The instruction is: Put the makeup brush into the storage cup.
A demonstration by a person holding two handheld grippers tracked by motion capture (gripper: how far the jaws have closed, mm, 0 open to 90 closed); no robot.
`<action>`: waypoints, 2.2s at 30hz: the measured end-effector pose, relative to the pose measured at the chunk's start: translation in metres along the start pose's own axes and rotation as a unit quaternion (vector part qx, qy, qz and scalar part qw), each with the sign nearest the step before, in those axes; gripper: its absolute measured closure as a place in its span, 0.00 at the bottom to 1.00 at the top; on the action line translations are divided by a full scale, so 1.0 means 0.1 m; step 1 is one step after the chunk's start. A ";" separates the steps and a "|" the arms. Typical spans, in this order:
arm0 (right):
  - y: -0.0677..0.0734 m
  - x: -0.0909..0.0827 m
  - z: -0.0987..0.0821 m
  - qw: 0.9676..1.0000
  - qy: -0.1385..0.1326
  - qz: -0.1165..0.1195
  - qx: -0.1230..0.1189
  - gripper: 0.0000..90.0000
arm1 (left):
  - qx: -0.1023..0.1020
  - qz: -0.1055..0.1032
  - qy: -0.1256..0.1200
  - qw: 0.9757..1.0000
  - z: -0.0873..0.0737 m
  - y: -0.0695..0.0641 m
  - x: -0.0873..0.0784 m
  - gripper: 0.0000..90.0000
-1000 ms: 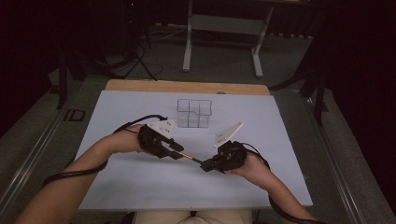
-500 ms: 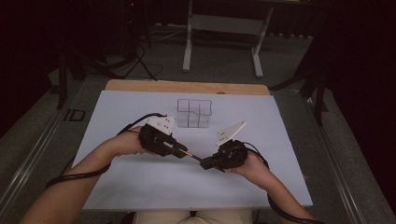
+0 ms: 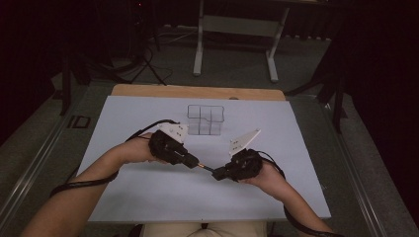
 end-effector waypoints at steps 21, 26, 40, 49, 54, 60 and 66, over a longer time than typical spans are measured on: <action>0.02 0.13 0.07 1.000 0.028 0.002 0.009 0.73 | 0.014 0.006 0.050 0.999 0.02 -0.04 0.05 0.95; 0.00 0.19 0.10 0.999 0.035 -0.008 0.010 0.81 | 0.009 0.005 0.049 0.999 0.04 -0.03 0.06 0.95; -0.01 0.23 0.13 0.999 0.049 -0.014 -0.011 0.92 | 0.002 -0.002 0.050 0.999 0.06 0.00 0.09 0.95; 0.01 0.18 0.13 0.999 0.038 -0.013 -0.021 0.93 | -0.003 0.000 0.022 1.000 0.11 0.00 0.06 0.89; 0.00 0.12 0.11 0.999 0.023 -0.020 -0.025 0.93 | 0.000 0.031 -0.025 0.999 0.16 -0.01 -0.09 0.77; -0.01 0.02 0.10 0.999 -0.016 -0.024 -0.023 0.93 | -0.010 0.040 -0.059 0.997 0.13 -0.03 -0.17 0.75; 0.01 -0.03 0.15 0.999 -0.040 -0.023 -0.027 0.93 | -0.014 0.033 -0.088 0.995 0.11 -0.07 -0.10 0.75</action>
Point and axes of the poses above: each handheld gripper's, and its own axes: x roughly forward along the jaws, z roughly out of its top, y roughly to its left, the point moved 5 cm from there along x, roughly forward along the jaws, and after that the axes turned 1 degree about -z, right-handed, at the moved point
